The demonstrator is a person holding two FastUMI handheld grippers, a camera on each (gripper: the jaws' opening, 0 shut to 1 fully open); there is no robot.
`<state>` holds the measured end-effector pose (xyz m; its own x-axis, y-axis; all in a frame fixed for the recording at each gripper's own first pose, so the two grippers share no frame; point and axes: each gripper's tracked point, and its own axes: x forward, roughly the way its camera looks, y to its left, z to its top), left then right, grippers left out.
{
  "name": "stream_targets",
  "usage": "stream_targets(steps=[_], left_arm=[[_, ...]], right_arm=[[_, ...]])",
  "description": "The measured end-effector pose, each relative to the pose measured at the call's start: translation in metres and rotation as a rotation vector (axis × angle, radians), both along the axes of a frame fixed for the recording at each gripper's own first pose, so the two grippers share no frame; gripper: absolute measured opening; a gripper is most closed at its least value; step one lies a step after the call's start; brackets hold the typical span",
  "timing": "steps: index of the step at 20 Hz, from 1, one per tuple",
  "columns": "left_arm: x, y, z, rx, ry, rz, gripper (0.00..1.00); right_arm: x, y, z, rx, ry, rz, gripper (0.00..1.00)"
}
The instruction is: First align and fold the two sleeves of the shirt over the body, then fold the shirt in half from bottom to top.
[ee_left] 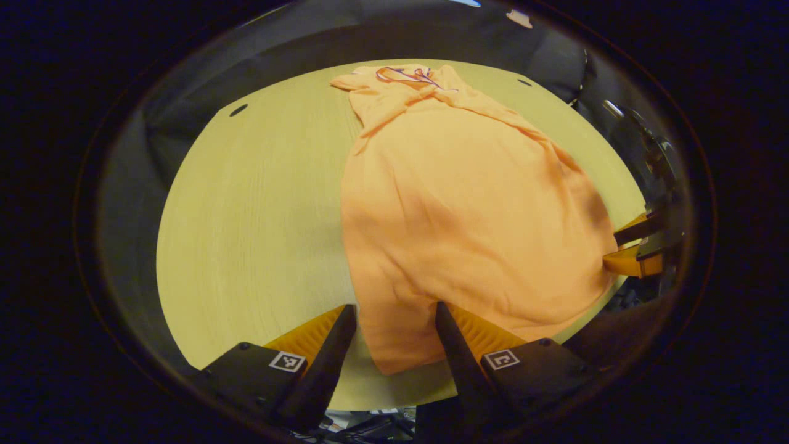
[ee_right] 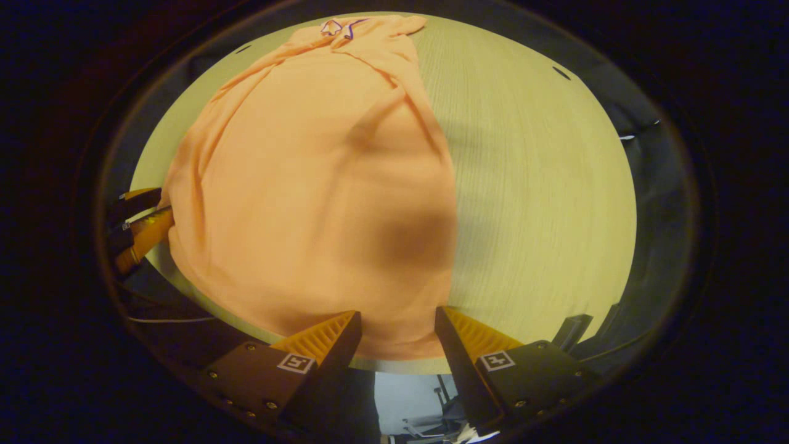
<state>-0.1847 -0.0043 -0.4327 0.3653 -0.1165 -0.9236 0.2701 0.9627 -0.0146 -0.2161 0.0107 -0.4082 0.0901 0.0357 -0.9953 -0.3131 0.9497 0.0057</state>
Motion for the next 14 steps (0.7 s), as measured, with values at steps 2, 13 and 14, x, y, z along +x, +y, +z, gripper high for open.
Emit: stream_targets(steps=[2, 13, 14], left_arm=[[0.003, 0.005, 0.0, -0.007, 0.028, 0.033, 0.69], [0.009, 0.0, 0.002, -0.012, 0.031, 0.03, 0.06], [0.009, 0.0, 0.003, -0.023, 0.028, 0.036, 0.06]], right_arm=[[0.001, 0.001, 0.001, -0.01, -0.005, -0.004, 0.71], [0.007, -0.003, 0.002, -0.06, -0.049, 0.002, 0.0], [0.008, -0.001, 0.004, -0.045, -0.055, -0.008, 0.0]])
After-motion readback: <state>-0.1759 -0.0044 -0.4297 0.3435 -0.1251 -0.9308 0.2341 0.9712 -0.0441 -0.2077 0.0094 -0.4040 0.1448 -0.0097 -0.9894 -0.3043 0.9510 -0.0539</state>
